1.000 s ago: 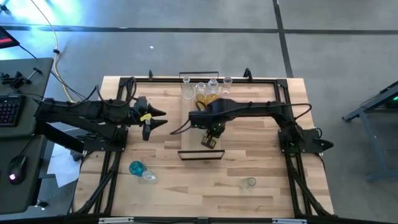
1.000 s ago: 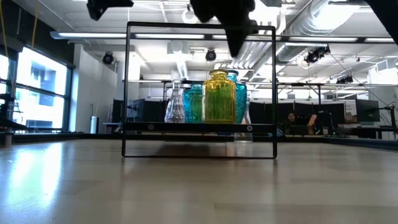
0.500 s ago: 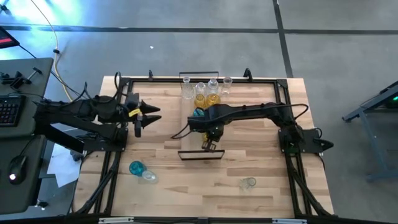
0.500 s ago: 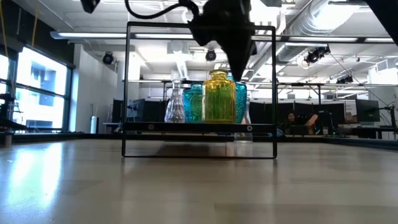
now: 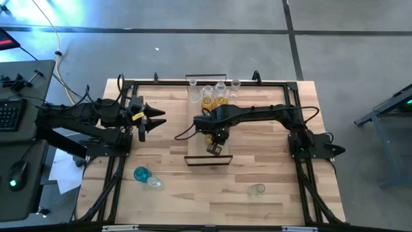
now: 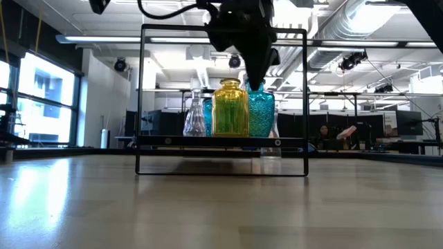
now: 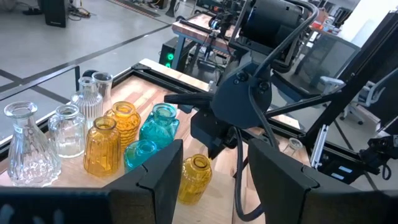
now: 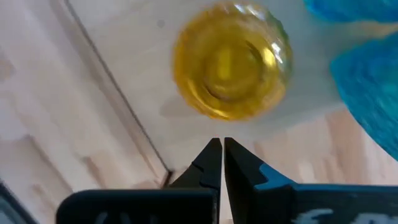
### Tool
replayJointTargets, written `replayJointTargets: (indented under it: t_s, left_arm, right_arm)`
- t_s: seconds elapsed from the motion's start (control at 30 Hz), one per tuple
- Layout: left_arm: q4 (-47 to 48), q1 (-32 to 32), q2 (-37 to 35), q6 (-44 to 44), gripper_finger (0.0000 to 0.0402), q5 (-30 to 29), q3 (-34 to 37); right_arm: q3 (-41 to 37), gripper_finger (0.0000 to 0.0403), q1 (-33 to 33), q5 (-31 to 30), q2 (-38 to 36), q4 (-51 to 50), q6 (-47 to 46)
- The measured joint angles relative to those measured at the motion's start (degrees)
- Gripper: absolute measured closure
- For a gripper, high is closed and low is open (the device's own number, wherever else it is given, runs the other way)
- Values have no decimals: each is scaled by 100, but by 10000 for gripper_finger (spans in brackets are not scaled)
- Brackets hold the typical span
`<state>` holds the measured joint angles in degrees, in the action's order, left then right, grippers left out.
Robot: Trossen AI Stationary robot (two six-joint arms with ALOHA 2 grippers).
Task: Sort vases onto shelf
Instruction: Put the yellow flower vase on the bottom of the shelf
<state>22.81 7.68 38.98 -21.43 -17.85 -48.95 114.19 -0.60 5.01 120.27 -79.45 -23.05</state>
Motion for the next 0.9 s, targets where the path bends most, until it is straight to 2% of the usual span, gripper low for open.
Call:
replayJointTargets:
  t_s: [0.27,0.63,0.9]
  left_arm:
    - [0,0,0,9,227,1,0]
    - [0,0,0,4,227,2,0]
    - [0,0,0,6,227,2,0]
  right_arm:
    - [2,403,127,-178,0,-157,88]
    - [6,403,173,198,0,910,103]
    - [7,403,170,230,0,1124,57]
